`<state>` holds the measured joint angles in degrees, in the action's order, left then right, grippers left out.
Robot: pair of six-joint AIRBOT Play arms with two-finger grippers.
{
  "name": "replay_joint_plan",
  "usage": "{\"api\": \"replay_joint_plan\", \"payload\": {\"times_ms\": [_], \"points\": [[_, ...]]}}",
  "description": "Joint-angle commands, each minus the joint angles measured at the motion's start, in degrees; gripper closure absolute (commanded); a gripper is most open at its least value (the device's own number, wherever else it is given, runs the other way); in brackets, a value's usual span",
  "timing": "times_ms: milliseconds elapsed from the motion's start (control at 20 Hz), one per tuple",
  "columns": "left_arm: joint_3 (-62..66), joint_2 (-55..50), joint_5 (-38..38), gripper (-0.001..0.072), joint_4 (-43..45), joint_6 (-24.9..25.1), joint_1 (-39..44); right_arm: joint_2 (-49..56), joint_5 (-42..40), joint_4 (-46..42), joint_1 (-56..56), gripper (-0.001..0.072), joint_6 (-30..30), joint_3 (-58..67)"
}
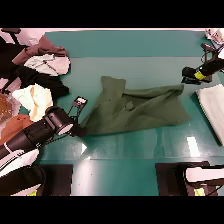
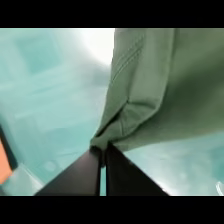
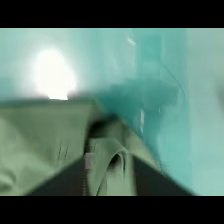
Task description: Fold the shirts.
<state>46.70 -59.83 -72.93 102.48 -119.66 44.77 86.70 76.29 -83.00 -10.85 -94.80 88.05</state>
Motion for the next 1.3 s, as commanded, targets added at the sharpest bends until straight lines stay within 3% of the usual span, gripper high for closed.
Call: {"api": "replay_joint_plan", "payload": {"times_ms": [0, 50, 150, 250, 500, 750, 850, 900, 950, 1000, 1150, 1250], "points": [[-0.7, 0.1, 4.0, 0.068, 0.5, -2.5, -2.4, -1.1, 2.3, -3.6, -0.2, 0.0301, -0.3, -0.9], [-0.7, 0.1, 5.0, 0.068, 0.3, -2.5, -2.4, -2.7, 1.3, -3.5, -1.0, 0.0294, 0.5, -0.9], [-0.7, 0.1, 5.0, 0.068, 0.5, -2.5, -2.4, -7.1, -0.9, -3.5, -1.7, 0.0141, 2.2, -0.9], [-0.7, 0.1, 5.1, 0.068, 0.9, -2.5, -2.4, -10.9, 1.7, -3.4, -3.1, 0.0078, 2.8, -1.1], [-0.7, 0.1, 5.7, 0.068, 4.5, -2.5, -2.4, -19.7, 3.7, 1.3, -8.9, 0.0067, 5.1, -19.5], [-0.4, 0.1, 6.7, 0.0679, 3.3, -3.1, -2.4, -23.3, 2.4, 10.1, -17.9, 0.0068, 11.7, -37.7], [1.6, 0.1, 4.0, 0.0668, -1.8, 0.8, -2.4, -23.3, 4.0, 9.4, -19.1, 0.0068, 12.9, -40.2], [3.3, 0.1, 1.6, 0.0443, -3.2, 2.0, -2.4, -23.3, 4.3, 9.3, -19.4, 0.0068, 13.5, -40.8], [5.2, 0.1, -2.1, 0.0148, -3.3, 2.6, -2.4, -23.3, 4.5, 9.2, -19.9, 0.0068, 14.0, -41.1], [7.2, 0.1, -5.6, 0.0022, -2.8, 4.1, -2.4, -23.3, 4.6, 9.3, -20.5, 0.0068, 14.2, -41.1], [13.4, 0.1, -8.1, 0.0024, -4.7, 10.3, -4.4, -24.6, 3.7, 9.3, -21.8, 0.0068, 14.3, -41.1], [17.0, 0.1, -1.2, 0.0025, -13.7, 15.6, -10.7, -26.0, 2.3, 9.4, -21.8, 0.0068, 14.3, -41.1]]}}
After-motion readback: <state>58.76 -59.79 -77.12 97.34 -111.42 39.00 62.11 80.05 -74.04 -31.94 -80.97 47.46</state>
